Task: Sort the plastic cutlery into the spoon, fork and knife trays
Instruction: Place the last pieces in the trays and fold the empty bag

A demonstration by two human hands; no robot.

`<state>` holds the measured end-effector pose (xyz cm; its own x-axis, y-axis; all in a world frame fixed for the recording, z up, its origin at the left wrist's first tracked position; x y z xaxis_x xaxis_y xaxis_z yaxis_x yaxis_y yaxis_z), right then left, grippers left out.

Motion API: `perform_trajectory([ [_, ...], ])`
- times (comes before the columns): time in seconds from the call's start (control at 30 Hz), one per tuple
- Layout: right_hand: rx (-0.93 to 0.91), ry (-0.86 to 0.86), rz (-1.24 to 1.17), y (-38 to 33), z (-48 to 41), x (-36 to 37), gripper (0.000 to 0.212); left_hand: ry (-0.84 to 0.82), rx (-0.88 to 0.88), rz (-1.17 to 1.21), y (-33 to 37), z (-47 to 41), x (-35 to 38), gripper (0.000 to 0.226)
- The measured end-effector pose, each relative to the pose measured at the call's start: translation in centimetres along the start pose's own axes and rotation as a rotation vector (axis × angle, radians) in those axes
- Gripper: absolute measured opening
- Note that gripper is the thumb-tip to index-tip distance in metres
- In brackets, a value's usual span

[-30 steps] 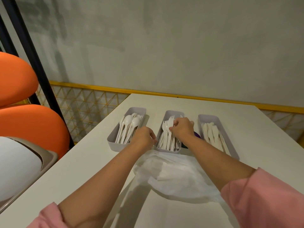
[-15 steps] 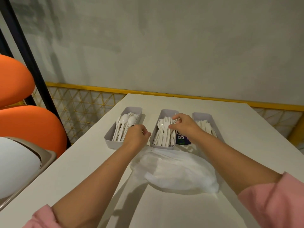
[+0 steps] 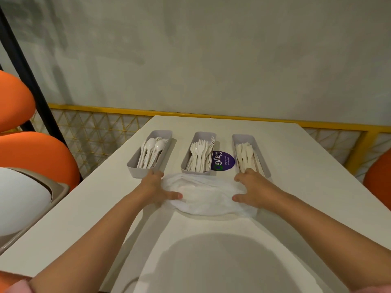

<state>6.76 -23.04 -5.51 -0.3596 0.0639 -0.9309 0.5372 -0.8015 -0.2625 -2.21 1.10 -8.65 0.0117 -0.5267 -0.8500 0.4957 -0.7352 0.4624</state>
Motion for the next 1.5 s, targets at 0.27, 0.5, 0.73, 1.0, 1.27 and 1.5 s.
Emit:
perform_trajectory([
  [0.27, 0.055, -0.064, -0.433, 3.0, 0.6, 2.5, 0.064, -0.066, -0.024, 0.247, 0.3, 1.7, 1.0, 0.066],
  [0.5, -0.09, -0.031, -1.186, 6.0, 2.0, 1.8, 0.036, -0.2, 0.407, 0.94, -1.5, 2.8, 0.6, 0.053],
  [0.73, -0.16, 0.16, -0.793, 7.7, 2.8, 2.5, 0.051, -0.32, 0.43, 0.488, -0.8, 3.7, 0.9, 0.031],
  [1.0, -0.167, 0.101, -0.236, 5.7, 3.8, 1.2, 0.035, -0.353, 0.375, 0.017, 1.4, 4.8, 1.4, 0.017],
  [1.27, -0.328, 0.26, -0.001, -2.9, 4.0, 3.4, 0.047, -0.347, 0.215, 0.159, 1.7, 5.5, 2.2, 0.015],
  [1.5, -0.29, -0.034, -0.012, -4.9, 2.1, 8.1, 0.088, -0.44, 0.287, 0.221, 2.9, 7.6, 1.5, 0.02],
])
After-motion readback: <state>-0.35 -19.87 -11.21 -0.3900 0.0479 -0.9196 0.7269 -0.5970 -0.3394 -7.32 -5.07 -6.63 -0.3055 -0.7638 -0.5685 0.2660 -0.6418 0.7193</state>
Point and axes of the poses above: each hand's wrist, its own z-axis away from the middle knuckle, its own x-axis out of the palm, y = z × x, the point moved 2 cm from there along -z, towards the middle knuckle, and after that the axes turned 7 degrees about -y, right-handed, at the moved point
